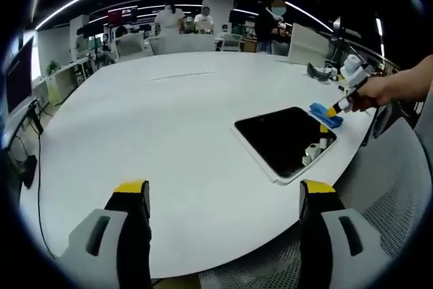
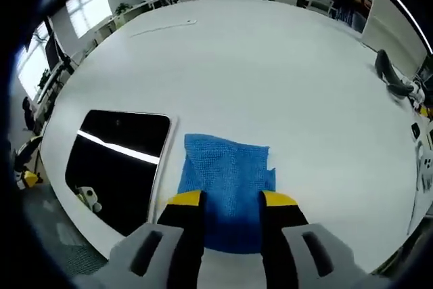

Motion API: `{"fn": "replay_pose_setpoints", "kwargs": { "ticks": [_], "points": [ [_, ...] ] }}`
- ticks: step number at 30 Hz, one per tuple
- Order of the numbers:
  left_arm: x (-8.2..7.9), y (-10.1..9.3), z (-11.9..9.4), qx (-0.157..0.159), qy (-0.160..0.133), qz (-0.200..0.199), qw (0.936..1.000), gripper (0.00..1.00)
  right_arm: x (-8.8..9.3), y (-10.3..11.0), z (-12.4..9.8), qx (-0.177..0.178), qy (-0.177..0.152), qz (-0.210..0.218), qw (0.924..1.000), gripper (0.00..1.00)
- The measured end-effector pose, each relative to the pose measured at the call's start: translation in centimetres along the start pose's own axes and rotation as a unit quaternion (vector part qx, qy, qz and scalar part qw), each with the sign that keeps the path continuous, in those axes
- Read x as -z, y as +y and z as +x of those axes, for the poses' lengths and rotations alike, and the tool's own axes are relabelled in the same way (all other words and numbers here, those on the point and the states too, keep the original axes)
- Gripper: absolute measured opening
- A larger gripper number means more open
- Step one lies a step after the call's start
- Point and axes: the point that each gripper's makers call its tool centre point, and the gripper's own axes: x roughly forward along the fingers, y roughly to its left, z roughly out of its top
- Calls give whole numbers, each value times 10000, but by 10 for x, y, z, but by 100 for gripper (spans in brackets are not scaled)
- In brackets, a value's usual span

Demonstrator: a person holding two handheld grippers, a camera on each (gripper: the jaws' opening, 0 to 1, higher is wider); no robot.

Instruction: Wipe the mirror surface with the cleaning cloth until all visible marks leave the cleaned area.

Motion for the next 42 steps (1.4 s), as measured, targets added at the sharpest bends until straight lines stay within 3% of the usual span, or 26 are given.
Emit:
{"fn": "replay_pose_setpoints", "kwargs": {
  "ticks": [1,2,11,14,21,35,42],
  "points": [
    [0,0,0,5,1,3,10000,90,1,0,0,-14,32,2,10000,12],
    [0,0,0,6,5,7,10000,90,2,-1,0,-22,43,20,10000,9],
    [1,-1,0,31,47,36,10000,89,0,3,1,-41,43,185,9998,3],
    [1,-2,0,38,52,39,10000,89,1,8,0,-193,189,624,9977,2],
    [2,-3,0,76,67,5,9999,92,-8,10,-7,-310,133,753,9966,1],
    [2,-7,2,180,67,-24,9998,99,-66,48,-39,-859,-195,879,9922,1],
    [2,-8,3,226,73,-24,9997,99,-79,62,-37,-974,-171,757,9922,2]
  ]
}}
